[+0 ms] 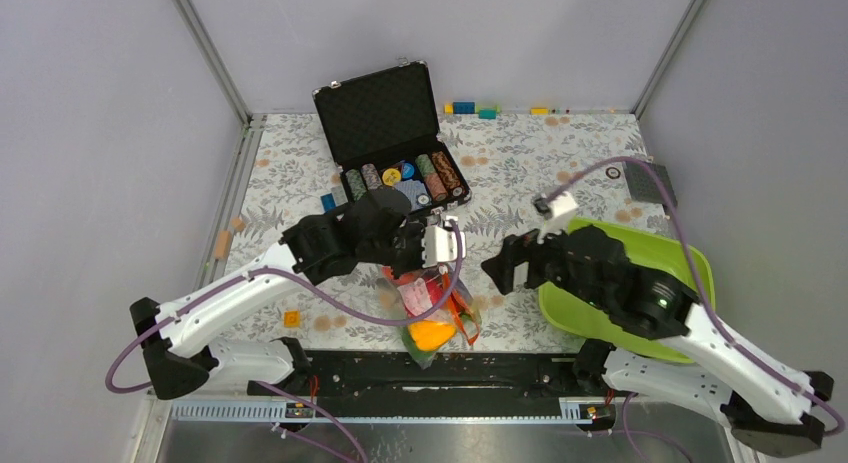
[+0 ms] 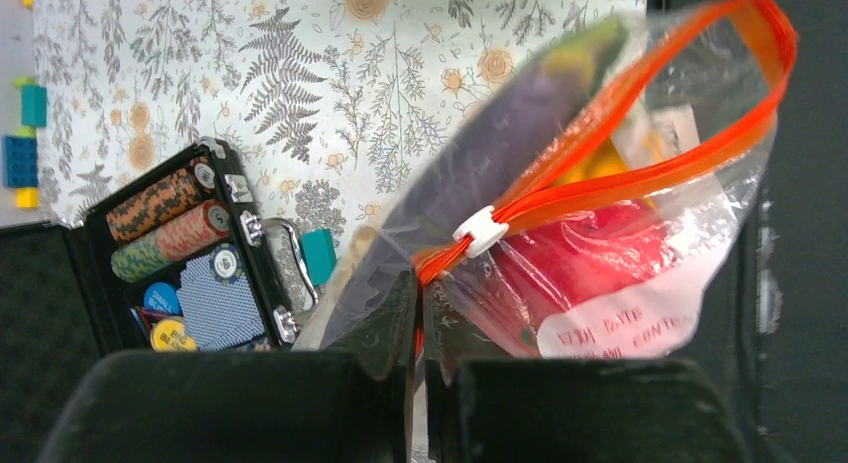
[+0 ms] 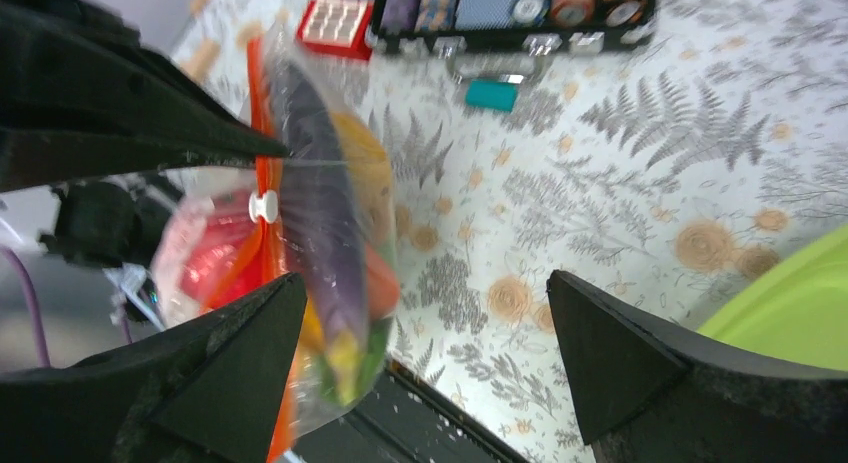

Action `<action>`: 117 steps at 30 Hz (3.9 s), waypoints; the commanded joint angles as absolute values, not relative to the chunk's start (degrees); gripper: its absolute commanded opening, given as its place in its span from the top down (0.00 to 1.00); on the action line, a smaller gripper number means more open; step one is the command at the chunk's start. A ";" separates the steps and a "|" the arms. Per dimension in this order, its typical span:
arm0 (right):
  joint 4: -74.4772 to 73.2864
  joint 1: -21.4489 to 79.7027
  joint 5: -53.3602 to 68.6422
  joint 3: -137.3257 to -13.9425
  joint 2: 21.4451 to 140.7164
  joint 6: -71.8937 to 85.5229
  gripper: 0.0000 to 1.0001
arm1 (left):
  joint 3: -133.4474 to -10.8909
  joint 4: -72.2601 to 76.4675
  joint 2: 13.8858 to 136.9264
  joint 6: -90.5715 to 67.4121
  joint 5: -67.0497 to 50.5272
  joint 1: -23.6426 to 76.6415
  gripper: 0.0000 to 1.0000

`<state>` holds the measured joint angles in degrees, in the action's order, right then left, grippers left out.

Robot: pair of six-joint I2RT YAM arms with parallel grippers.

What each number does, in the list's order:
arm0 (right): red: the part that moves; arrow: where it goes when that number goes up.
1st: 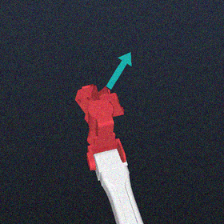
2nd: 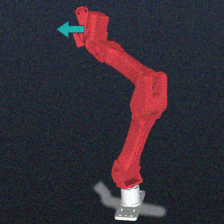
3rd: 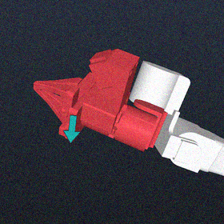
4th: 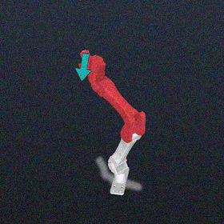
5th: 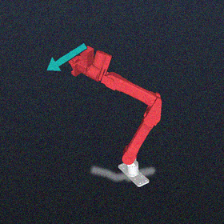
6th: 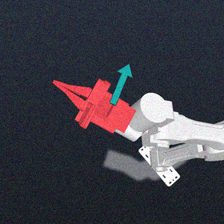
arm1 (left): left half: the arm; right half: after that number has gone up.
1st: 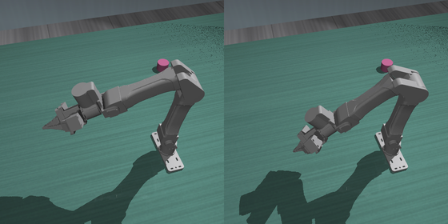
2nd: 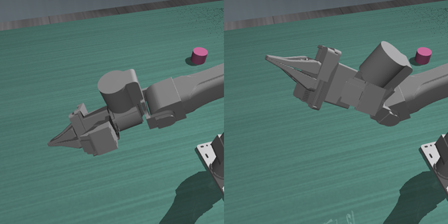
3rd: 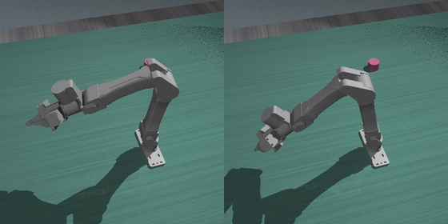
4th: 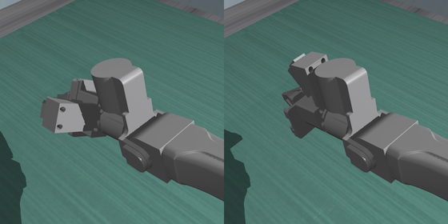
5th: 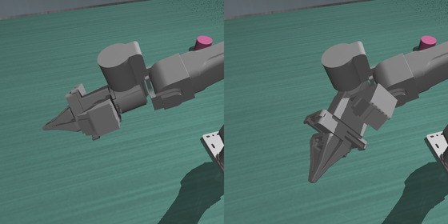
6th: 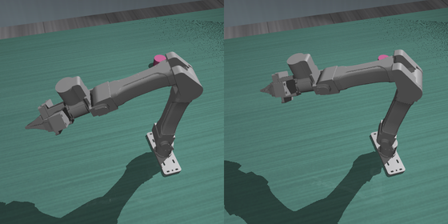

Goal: Place the food in the zip-top bag and seal the zipper
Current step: Adjust the zipper food storage bag at the center of the board.

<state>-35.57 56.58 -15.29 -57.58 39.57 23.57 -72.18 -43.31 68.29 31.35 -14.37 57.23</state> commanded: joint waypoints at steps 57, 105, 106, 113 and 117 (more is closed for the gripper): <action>-16.95 56.51 -2.46 -41.39 40.53 9.51 0.19 | -68.79 -30.68 63.73 15.83 -10.58 54.55 1.00; -4.90 56.51 17.97 -41.69 51.19 -6.49 1.00 | -67.17 -33.35 64.75 15.57 -18.19 54.51 1.00; -5.44 56.51 17.51 -42.61 51.16 -5.84 1.00 | -67.39 -33.65 64.85 15.82 -18.25 54.49 1.00; -8.45 56.51 9.53 -45.86 49.28 -2.95 1.00 | -66.81 -34.19 64.24 17.49 -16.64 54.50 1.00; -8.04 56.51 12.98 -44.71 46.84 -3.23 1.00 | -66.64 -34.25 64.02 17.50 -15.16 54.50 1.00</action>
